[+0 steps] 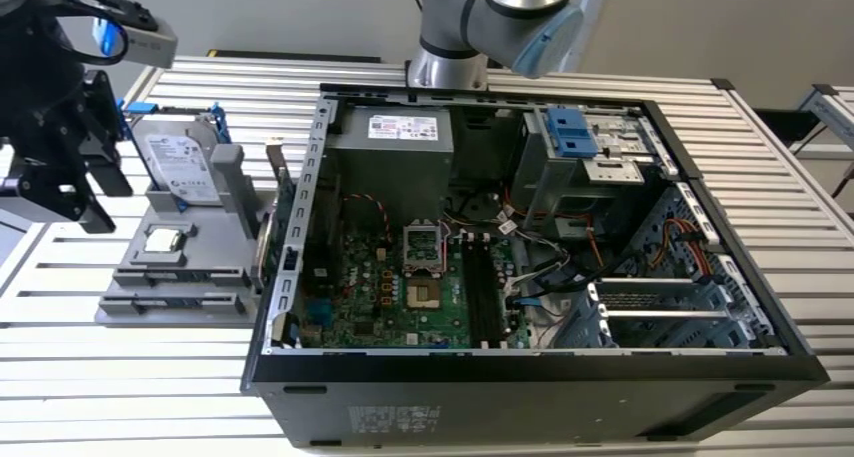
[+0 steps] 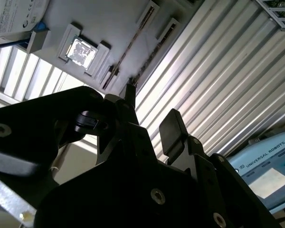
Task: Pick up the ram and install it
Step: 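Pick up the ram and move it above insertion slot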
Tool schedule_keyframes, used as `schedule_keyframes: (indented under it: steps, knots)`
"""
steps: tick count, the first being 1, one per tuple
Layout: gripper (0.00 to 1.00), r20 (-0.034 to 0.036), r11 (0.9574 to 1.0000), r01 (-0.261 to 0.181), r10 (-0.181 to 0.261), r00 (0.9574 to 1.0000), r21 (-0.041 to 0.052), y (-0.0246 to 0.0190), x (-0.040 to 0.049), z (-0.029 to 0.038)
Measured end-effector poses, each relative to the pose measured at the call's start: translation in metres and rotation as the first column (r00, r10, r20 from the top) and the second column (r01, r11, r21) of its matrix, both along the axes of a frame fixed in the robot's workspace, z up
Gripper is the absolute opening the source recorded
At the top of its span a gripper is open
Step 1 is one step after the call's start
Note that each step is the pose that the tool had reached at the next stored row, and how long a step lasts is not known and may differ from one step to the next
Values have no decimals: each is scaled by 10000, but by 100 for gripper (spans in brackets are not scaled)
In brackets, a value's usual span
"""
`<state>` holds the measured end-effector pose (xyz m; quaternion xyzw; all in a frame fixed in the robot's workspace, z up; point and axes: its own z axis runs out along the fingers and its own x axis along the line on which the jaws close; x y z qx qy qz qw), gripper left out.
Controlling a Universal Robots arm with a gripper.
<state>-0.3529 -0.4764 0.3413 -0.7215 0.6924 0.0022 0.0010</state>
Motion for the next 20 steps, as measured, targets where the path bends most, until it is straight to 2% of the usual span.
schedule_keyframes:
  steps: [12, 20]
  knots:
    - [100, 0, 10000, 0, 0, 10000, -20, 0, 0, -85]
    - [100, -1, 10000, 0, 0, 10000, -42, 0, 0, -109]
